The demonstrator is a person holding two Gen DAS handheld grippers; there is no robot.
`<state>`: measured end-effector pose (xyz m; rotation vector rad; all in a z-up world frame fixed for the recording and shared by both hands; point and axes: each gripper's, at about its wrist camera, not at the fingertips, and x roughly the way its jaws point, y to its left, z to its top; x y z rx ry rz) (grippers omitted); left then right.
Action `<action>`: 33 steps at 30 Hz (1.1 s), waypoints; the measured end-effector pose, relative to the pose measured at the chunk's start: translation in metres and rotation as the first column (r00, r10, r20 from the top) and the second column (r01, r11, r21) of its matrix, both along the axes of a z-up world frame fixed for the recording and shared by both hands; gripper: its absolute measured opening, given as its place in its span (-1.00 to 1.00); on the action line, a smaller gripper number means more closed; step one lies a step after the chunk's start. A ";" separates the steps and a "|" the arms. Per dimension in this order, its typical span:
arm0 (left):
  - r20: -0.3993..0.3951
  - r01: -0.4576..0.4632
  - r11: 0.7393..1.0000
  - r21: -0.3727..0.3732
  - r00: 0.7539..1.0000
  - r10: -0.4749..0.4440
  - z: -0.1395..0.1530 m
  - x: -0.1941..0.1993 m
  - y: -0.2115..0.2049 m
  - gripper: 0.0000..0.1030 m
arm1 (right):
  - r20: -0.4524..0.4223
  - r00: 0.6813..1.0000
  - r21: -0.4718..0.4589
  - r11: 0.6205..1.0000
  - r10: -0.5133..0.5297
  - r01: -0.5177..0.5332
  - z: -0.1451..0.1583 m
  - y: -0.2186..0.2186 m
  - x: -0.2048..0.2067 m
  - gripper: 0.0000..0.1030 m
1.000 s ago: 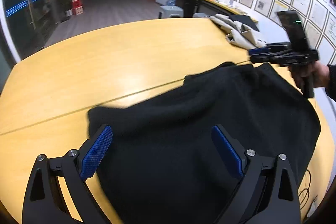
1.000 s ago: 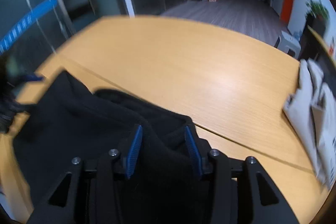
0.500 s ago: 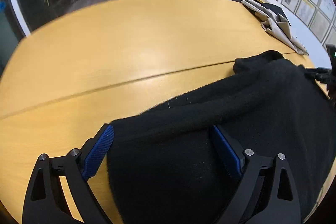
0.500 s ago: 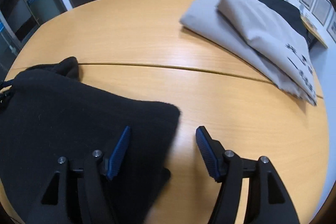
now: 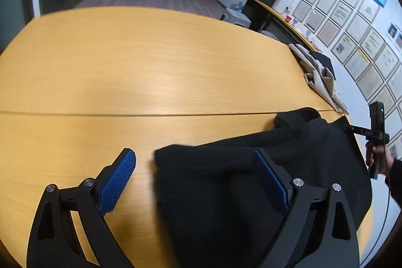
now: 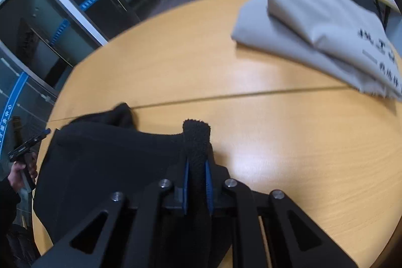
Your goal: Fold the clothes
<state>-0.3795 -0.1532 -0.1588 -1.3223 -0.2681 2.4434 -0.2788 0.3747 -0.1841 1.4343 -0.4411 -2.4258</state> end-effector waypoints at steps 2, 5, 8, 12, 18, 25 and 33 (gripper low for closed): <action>0.041 0.015 0.999 0.029 0.999 -0.016 -0.009 -0.004 -0.004 0.84 | -0.005 1.000 -0.018 1.000 0.004 -0.004 0.001 0.003 -0.005 -0.66; 0.108 0.056 0.995 0.081 0.992 -0.065 -0.023 -0.012 0.002 0.84 | 0.023 0.999 -0.045 0.999 -0.023 0.024 -0.005 0.007 -0.010 -0.42; 0.144 0.052 0.991 0.123 0.987 -0.069 -0.027 -0.017 0.007 0.45 | 0.043 0.997 -0.096 0.993 -0.069 0.073 -0.010 0.014 -0.012 -0.43; 0.143 0.007 0.988 0.155 0.989 -0.029 -0.023 -0.021 -0.001 -0.80 | 0.013 0.996 -0.105 0.991 -0.084 0.085 0.001 0.029 0.002 -0.78; 0.000 0.012 0.982 0.190 1.000 -0.013 0.004 0.003 -0.027 -0.81 | -0.087 0.989 -0.118 0.987 -0.122 0.111 0.012 0.049 0.024 -0.80; 0.058 0.004 0.999 0.049 0.998 -0.007 -0.018 -0.015 0.005 -0.58 | -0.053 0.994 -0.029 0.995 -0.100 0.099 0.003 0.036 0.018 -0.79; -0.128 0.013 0.999 0.035 0.992 -0.009 0.058 0.022 -0.008 0.06 | -0.068 0.991 0.027 0.993 -0.111 0.114 0.023 0.024 0.031 -0.28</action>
